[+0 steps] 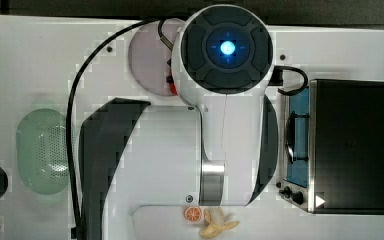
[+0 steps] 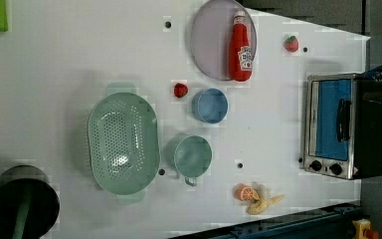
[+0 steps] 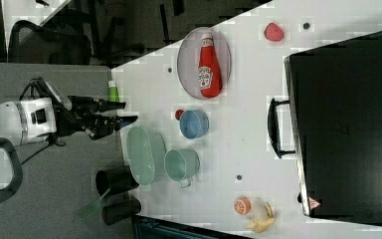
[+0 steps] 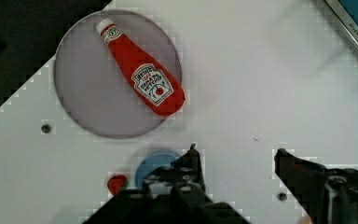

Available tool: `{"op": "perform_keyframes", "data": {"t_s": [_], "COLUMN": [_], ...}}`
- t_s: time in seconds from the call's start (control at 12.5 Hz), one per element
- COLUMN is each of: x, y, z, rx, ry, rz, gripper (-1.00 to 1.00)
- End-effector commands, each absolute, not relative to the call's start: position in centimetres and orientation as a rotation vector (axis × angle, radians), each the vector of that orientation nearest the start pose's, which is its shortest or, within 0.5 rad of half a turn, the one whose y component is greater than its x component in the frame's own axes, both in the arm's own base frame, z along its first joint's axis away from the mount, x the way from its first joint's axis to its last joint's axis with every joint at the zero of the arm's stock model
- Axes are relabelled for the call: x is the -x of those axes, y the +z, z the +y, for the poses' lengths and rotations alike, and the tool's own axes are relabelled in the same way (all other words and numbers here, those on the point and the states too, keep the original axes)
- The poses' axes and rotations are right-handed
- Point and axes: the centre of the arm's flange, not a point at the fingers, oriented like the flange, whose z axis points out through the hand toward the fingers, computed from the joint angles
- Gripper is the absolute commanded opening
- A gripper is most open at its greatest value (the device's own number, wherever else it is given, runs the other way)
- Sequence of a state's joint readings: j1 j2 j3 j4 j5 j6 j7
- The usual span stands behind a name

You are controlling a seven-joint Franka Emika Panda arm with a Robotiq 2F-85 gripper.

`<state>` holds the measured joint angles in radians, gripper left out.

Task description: Pick ketchup from plate and place it on table.

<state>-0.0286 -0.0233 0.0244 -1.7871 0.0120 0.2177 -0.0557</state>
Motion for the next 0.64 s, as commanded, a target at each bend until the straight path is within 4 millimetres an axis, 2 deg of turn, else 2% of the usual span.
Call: {"op": "perform_keyframes", "data": {"t_s": [0.08,0.24,0.48,0.64], "x": [-49.2,-49.4,-49.6,-50.6], "y": [58.2,57.6,57.6,56.8], "z": [-1.0,-1.2,-1.4,-1.1], "rx": [2.910,2.911,2.907,2.912], "ry": [0.042,0.064,0.054,0.034], "rz": [1.213,1.220,1.221,1.196], "gripper": [0.57,0.99,1.00,1.00]}}
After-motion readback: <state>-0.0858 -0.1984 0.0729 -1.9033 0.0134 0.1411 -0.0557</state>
